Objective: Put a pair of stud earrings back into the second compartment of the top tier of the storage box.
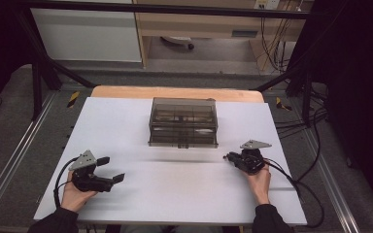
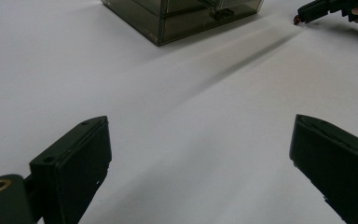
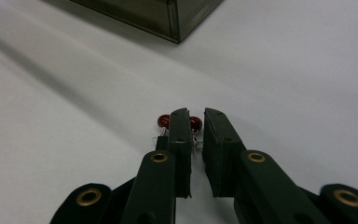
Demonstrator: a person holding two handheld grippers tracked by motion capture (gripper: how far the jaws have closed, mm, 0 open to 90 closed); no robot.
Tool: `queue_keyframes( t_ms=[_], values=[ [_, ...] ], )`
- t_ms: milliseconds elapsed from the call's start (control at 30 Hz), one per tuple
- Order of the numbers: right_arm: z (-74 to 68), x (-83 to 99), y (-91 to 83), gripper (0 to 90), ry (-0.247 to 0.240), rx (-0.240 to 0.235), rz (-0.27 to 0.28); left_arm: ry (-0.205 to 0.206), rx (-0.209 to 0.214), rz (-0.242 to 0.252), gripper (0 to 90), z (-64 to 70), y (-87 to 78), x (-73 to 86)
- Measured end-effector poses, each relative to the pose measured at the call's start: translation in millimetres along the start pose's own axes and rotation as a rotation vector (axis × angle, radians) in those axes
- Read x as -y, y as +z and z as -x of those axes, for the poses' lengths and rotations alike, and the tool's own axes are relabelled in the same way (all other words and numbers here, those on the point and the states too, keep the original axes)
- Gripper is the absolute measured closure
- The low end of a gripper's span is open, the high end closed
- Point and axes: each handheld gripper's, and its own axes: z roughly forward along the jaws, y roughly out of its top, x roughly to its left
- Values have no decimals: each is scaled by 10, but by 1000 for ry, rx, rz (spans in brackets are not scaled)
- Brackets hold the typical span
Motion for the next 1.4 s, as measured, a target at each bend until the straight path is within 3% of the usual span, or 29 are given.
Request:
queue_keyframes(
  t_ms=[500,767,1400],
  values=[
    [9,-45,-127,840,26,-6,19,-2,-3,6,49,-6,-7,-4],
    [4,-71,-221,840,9,11,18,-5,-3,5,49,-10,-1,-4],
    [-232,-278,-549,839,-9,-57,40,-5,-8,-4,49,-13,9,3]
  ],
)
